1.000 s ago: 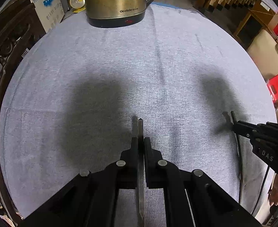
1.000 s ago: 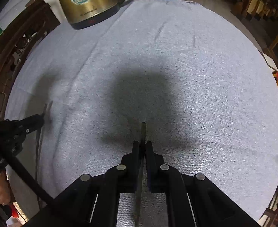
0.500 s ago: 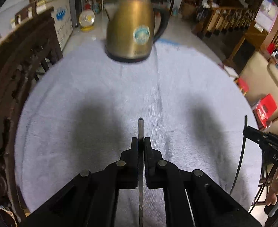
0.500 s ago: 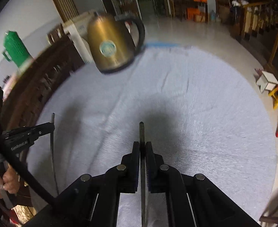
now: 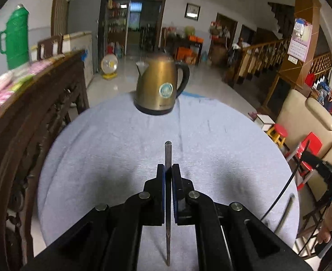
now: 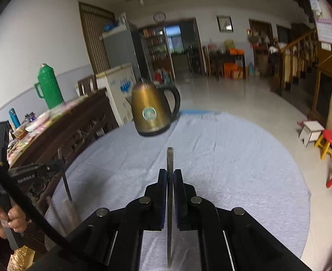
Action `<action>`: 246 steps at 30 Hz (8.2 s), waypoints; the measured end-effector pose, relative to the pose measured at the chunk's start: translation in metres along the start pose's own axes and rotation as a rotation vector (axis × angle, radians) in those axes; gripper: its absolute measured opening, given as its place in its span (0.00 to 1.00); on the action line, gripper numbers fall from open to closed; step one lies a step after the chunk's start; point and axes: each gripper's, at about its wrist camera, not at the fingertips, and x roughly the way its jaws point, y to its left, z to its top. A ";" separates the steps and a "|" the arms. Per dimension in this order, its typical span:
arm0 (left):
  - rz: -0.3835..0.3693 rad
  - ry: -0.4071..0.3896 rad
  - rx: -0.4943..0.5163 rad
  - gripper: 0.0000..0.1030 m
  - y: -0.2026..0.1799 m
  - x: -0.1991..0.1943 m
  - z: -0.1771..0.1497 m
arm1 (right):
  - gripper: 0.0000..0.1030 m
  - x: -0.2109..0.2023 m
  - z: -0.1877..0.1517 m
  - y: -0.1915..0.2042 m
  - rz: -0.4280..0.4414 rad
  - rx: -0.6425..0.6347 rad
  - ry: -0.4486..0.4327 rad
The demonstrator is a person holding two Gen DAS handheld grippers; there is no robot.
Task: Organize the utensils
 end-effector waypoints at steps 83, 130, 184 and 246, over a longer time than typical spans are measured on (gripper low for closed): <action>-0.149 -0.314 -0.027 0.05 -0.075 -0.157 -0.060 | 0.06 -0.174 -0.026 0.081 0.195 -0.132 -0.123; 0.367 -0.076 0.026 0.86 -0.084 -0.194 -0.138 | 0.66 -0.191 -0.098 0.048 0.078 0.043 0.032; 0.451 -0.030 0.014 0.88 -0.070 -0.212 -0.166 | 0.68 -0.184 -0.157 0.086 -0.018 0.089 0.151; 0.393 0.031 0.017 0.88 -0.075 -0.194 -0.177 | 0.68 -0.175 -0.161 0.084 -0.035 0.086 0.170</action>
